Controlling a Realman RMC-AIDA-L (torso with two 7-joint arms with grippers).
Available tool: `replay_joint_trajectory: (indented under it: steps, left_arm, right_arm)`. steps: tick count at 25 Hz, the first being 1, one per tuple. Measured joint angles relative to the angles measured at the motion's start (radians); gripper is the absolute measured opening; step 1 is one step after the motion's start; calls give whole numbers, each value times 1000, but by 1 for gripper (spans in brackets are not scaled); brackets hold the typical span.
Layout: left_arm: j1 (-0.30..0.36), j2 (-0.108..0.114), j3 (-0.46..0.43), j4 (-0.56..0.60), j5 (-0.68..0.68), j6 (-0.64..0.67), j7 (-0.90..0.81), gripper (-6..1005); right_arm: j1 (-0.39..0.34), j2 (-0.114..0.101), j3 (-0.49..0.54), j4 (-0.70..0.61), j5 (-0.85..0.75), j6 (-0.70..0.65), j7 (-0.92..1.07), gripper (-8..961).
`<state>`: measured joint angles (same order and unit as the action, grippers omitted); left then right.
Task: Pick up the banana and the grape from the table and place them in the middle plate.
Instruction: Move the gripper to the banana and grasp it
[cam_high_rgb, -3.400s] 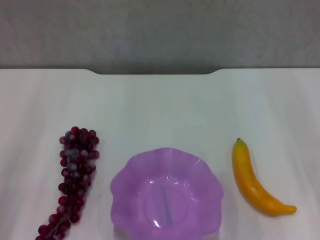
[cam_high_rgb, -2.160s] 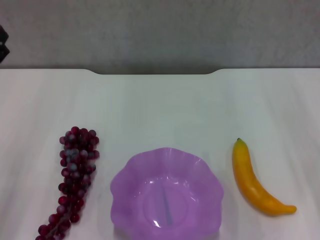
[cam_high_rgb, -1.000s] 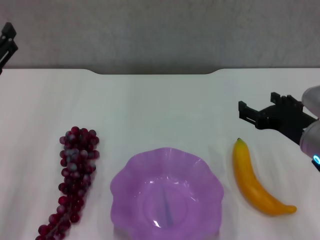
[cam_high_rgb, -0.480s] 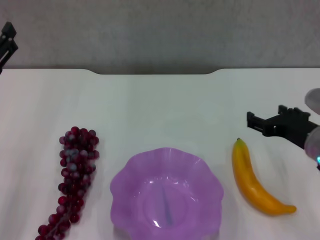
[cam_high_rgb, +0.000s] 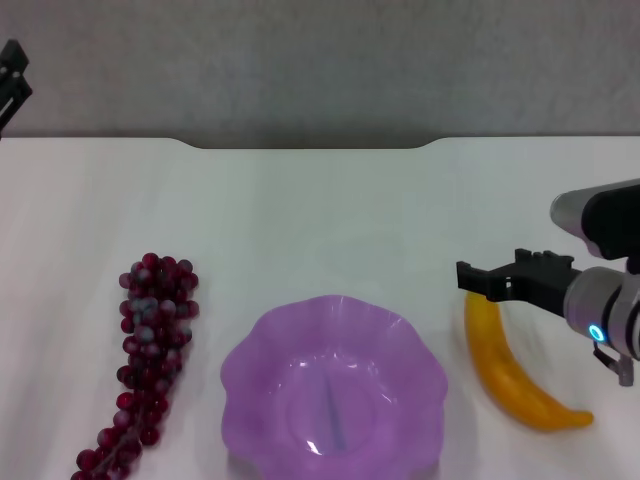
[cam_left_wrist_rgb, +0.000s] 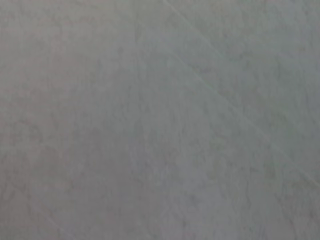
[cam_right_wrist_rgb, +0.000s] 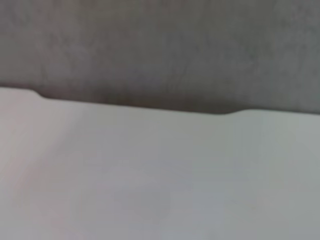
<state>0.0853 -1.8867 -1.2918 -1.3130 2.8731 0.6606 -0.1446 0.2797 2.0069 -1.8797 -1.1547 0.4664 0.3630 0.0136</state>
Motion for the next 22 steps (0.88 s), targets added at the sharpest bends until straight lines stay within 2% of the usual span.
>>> replay_joint_trajectory:
  steps: [8,22]
  left_arm:
    - [4,-18,-21,3,0,-4,4,874]
    - [5,-18,-21,6,0,-4,4,876]
  right_arm:
    - [22,2,-13,43,0,13,59,883]
    - [110,-2,-19,177,64,40,101,882]
